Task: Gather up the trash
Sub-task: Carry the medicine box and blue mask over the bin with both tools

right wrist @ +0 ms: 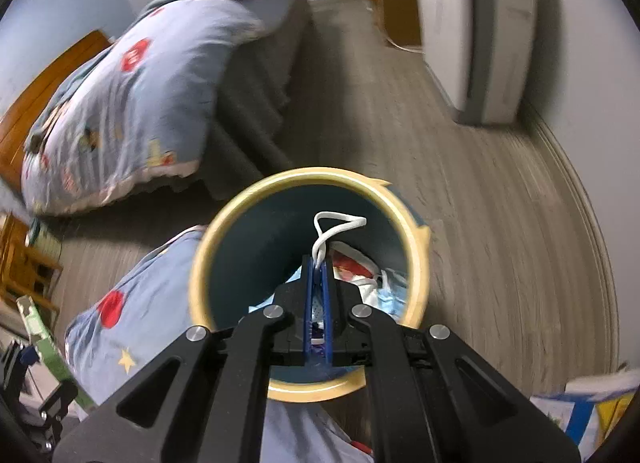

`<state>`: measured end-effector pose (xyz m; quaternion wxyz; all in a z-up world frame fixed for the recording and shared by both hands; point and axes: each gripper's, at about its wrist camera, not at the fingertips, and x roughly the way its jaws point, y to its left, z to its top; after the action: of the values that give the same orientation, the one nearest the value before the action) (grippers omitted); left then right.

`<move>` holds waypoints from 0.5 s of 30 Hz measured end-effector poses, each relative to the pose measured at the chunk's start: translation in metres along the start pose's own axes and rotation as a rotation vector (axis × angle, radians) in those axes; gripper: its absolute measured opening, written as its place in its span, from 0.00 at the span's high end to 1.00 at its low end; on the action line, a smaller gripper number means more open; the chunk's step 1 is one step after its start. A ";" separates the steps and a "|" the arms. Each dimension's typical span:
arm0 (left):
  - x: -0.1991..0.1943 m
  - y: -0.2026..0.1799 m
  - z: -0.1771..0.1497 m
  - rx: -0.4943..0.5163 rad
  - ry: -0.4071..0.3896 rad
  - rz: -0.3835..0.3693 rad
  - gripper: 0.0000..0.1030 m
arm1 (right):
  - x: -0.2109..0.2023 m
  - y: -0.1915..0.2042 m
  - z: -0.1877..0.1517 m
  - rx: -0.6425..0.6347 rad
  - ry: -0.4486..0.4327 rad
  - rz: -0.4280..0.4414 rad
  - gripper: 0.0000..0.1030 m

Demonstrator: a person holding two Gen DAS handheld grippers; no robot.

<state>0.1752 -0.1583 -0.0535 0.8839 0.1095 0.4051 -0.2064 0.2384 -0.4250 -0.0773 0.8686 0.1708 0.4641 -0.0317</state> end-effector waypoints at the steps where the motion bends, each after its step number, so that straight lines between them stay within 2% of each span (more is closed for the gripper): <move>1: 0.003 -0.003 0.003 0.004 0.000 -0.001 0.25 | 0.001 -0.003 0.000 0.009 0.003 -0.001 0.96; 8: 0.033 -0.026 0.024 -0.023 -0.008 -0.021 0.25 | 0.010 -0.023 0.001 0.048 0.018 0.012 0.96; 15: 0.073 -0.045 0.042 -0.050 0.024 -0.037 0.25 | 0.023 -0.034 -0.003 0.104 0.061 0.027 0.96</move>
<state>0.2254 -0.2332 -0.0831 0.8773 0.0821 0.4229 -0.2113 0.2421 -0.4536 -0.1069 0.8443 0.2227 0.4859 -0.0386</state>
